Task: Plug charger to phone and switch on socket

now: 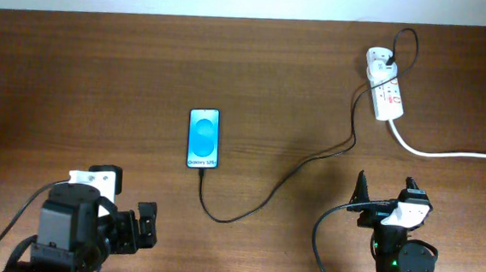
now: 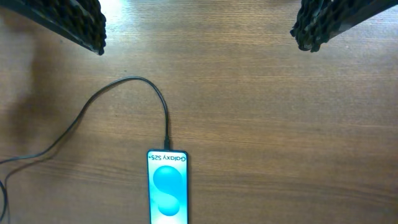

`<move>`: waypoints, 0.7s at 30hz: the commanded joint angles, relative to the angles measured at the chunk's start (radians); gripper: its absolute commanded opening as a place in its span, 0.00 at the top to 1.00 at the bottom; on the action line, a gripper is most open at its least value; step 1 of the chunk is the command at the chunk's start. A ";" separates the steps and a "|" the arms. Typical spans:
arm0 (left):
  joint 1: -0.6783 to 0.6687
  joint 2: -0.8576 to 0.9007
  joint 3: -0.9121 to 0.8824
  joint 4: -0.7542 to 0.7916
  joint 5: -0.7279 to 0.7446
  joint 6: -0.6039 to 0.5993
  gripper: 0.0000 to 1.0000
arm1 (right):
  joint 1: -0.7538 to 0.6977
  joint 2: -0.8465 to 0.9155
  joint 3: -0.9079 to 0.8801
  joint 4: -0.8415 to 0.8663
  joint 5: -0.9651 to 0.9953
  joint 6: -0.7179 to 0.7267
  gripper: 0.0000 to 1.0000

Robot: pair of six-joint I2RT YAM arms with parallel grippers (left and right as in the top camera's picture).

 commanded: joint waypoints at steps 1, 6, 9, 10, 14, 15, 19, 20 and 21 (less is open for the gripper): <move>-0.015 -0.013 0.002 0.011 -0.051 -0.005 0.01 | -0.004 -0.008 -0.008 -0.004 0.009 0.008 0.02; 0.077 -0.300 -0.240 0.294 -0.012 -0.005 0.01 | -0.003 -0.008 -0.008 -0.004 0.009 0.008 0.02; 0.145 -0.488 -0.478 0.465 0.070 -0.005 0.01 | -0.003 -0.008 -0.008 -0.004 0.009 0.008 0.02; 0.156 -0.532 -0.571 0.569 0.096 -0.004 0.01 | -0.003 -0.008 -0.008 -0.004 0.009 0.008 0.02; 0.157 -0.567 -0.772 0.892 0.124 0.034 0.01 | -0.004 -0.008 -0.008 -0.004 0.009 0.008 0.02; 0.157 -0.575 -0.820 0.969 0.124 0.038 0.01 | -0.003 -0.008 -0.008 -0.004 0.009 0.008 0.02; 0.172 -0.653 -1.006 1.209 0.115 0.063 0.01 | -0.004 -0.008 -0.008 -0.004 0.009 0.008 0.02; 0.177 -0.671 -1.039 1.248 0.112 0.063 0.01 | -0.004 -0.008 -0.008 -0.004 0.009 0.008 0.02; 0.180 -0.672 -1.063 1.272 0.108 0.063 0.01 | -0.003 -0.008 -0.008 -0.004 0.009 0.008 0.02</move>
